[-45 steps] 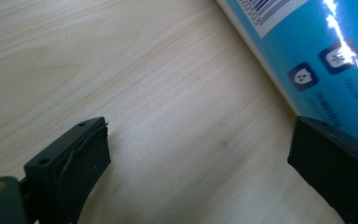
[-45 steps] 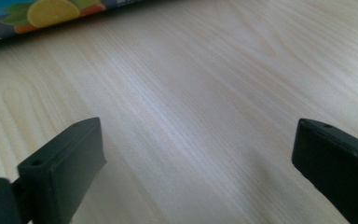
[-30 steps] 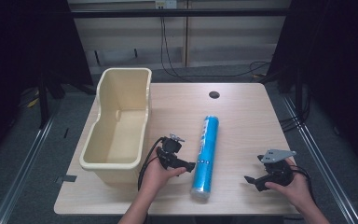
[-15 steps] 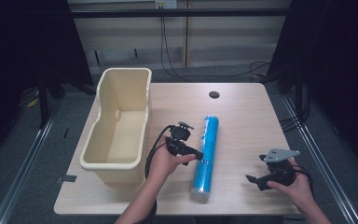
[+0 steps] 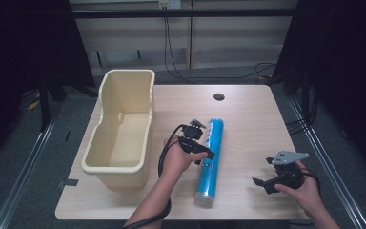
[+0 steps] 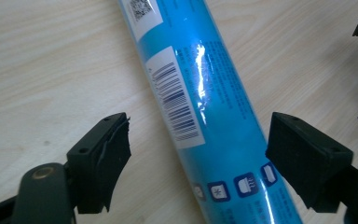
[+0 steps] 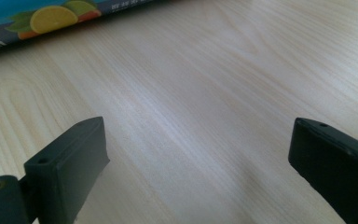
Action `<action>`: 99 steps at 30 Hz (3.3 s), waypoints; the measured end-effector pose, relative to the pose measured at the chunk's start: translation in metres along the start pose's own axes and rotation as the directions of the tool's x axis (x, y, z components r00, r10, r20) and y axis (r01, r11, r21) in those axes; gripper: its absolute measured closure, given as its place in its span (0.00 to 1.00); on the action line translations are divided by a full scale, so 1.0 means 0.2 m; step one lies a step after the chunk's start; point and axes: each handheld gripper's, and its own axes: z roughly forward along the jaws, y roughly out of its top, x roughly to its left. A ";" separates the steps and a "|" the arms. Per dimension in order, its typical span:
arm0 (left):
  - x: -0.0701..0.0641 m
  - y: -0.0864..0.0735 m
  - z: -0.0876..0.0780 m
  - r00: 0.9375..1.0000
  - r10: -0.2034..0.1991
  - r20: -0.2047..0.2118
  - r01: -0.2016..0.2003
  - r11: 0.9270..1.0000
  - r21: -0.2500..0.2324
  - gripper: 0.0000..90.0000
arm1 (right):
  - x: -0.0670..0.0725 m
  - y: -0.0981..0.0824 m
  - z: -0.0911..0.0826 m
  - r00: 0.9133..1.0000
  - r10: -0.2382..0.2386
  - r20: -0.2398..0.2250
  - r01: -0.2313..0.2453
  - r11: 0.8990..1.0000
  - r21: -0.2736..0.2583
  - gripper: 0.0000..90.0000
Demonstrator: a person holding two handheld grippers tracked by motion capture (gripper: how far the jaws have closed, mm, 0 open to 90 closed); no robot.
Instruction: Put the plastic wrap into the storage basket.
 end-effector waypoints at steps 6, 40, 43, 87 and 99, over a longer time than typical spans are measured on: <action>0.00 0.01 0.05 0.999 -0.039 -0.012 0.040 0.999 0.018 0.23 | 0.00 0.00 0.00 1.000 0.000 0.005 0.000 1.000 -0.002 0.05; 0.01 0.00 0.19 0.993 -0.112 -0.030 0.115 0.988 0.101 0.24 | -0.01 0.00 -0.02 1.000 0.023 -0.001 -0.024 1.000 -0.021 0.06; 0.01 0.01 0.19 0.993 -0.116 -0.032 0.119 0.988 0.103 0.24 | -0.01 0.00 -0.02 1.000 0.023 -0.007 -0.023 1.000 -0.014 0.06; -0.01 0.04 0.25 0.961 -0.268 -0.063 0.275 0.946 0.170 0.32 | -0.02 0.00 -0.02 1.000 0.009 -0.009 -0.009 1.000 -0.021 0.06; 0.03 0.03 0.23 0.937 -0.349 -0.026 0.347 0.917 0.194 0.35 | -0.02 -0.01 -0.01 1.000 0.012 -0.009 -0.012 1.000 -0.021 0.06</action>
